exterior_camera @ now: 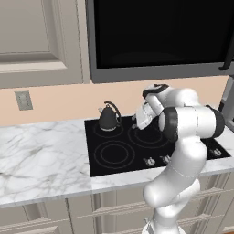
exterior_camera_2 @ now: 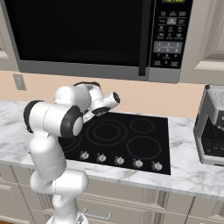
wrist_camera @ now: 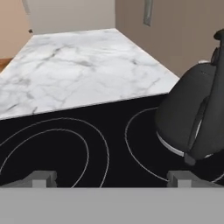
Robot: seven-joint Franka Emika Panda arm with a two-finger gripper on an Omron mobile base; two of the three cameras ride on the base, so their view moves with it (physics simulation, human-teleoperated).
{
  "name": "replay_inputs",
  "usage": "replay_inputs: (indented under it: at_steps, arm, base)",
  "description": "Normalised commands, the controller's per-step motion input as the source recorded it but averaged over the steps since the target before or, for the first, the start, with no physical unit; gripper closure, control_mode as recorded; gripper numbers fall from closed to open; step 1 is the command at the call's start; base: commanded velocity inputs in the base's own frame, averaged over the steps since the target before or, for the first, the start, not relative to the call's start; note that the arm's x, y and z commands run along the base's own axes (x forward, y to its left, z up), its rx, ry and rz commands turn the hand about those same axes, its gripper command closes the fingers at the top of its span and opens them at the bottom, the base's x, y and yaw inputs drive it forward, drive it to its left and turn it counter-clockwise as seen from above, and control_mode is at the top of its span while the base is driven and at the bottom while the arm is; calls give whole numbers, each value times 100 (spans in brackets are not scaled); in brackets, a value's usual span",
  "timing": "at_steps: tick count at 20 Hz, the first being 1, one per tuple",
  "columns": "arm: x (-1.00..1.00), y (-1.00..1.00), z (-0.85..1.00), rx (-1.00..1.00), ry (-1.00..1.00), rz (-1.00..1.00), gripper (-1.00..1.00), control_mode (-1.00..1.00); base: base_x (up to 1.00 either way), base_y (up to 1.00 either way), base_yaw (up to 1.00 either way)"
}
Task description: The kettle is done boiling. Turn off the stove, then wait for 300 timesteps before moving the kettle to the dining table.
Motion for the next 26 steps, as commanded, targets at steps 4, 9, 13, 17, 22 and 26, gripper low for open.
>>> replay_inputs:
  at_steps: [4,9,13,17,22,26]
  arm:
    - [26,7,-13,0,0,12,-100,-100]
    - [35,7,-7,1,0,8,-100,-100]
    - [44,14,-8,0,0,1,-100,-100]
    - [42,25,-22,0,0,0,-100,-100]
    - [38,25,-30,0,-2,0,-100,-100]
    - [22,18,-20,-4,-4,-1,-100,-100]
  base:
    - [0,0,0]
    - [0,0,0]
    - [0,0,0]
    - [0,0,0]
    - [0,0,0]
    - [0,0,0]
